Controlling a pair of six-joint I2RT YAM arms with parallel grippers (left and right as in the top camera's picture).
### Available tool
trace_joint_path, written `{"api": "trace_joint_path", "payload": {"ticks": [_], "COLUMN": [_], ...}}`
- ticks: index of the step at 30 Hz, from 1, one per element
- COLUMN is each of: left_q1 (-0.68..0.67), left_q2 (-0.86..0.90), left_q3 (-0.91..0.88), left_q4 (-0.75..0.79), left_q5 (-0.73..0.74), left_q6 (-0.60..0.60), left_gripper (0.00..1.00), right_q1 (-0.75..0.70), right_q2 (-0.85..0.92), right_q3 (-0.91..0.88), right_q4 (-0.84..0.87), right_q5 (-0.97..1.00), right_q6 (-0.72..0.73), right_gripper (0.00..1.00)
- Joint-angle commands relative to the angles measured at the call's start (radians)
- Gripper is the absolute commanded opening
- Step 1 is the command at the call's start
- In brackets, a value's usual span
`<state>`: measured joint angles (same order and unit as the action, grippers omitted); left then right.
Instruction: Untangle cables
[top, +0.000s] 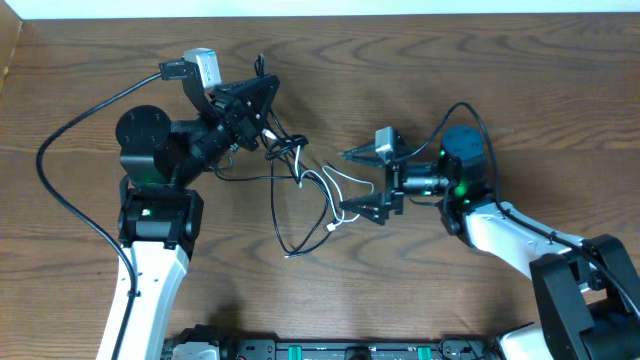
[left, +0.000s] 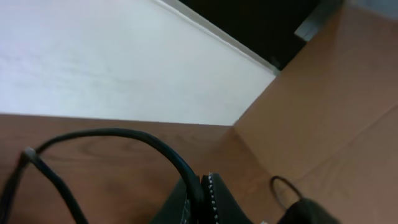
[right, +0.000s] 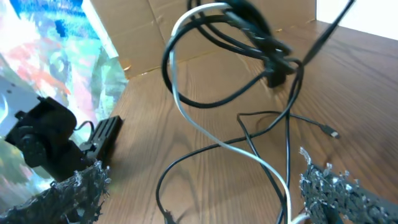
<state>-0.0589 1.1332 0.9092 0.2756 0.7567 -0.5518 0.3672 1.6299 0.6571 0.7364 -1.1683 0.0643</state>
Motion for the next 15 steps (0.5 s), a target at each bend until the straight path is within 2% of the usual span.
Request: {"api": "trace_joint_path", "payload": {"ticks": [1,7,11,14,15], "left_q1": [-0.034,-0.105,-0.163,-0.196,-0.203], "left_q2": [-0.009,-0.009,-0.009,-0.009,-0.009], "left_q3": [0.028,0.028,0.028,0.028,0.028], "left_q4": [0.013,0.095,0.152,0.177,0.188], "left_q5": [0.021,0.021,0.021,0.02,0.016], "left_q6": [-0.074,-0.075,-0.075,-0.074,-0.073], "left_gripper": [0.08,0.08,0.08,0.08,0.08], "right_q1": [0.035,0.101,0.138,0.151,0.153], "right_q2": [0.008,0.008,0.008,0.008,0.008], "right_q3": [0.0,0.0,0.0,0.0,0.0], "right_q4": [0.012,0.013,0.013,0.011,0.011], "right_q5": [0.026,0.032,0.11,0.122,0.122], "right_q6": [-0.066,-0.175,-0.204,-0.204,-0.204], "right_gripper": [0.99,0.92,0.87,0.76,0.67]}}
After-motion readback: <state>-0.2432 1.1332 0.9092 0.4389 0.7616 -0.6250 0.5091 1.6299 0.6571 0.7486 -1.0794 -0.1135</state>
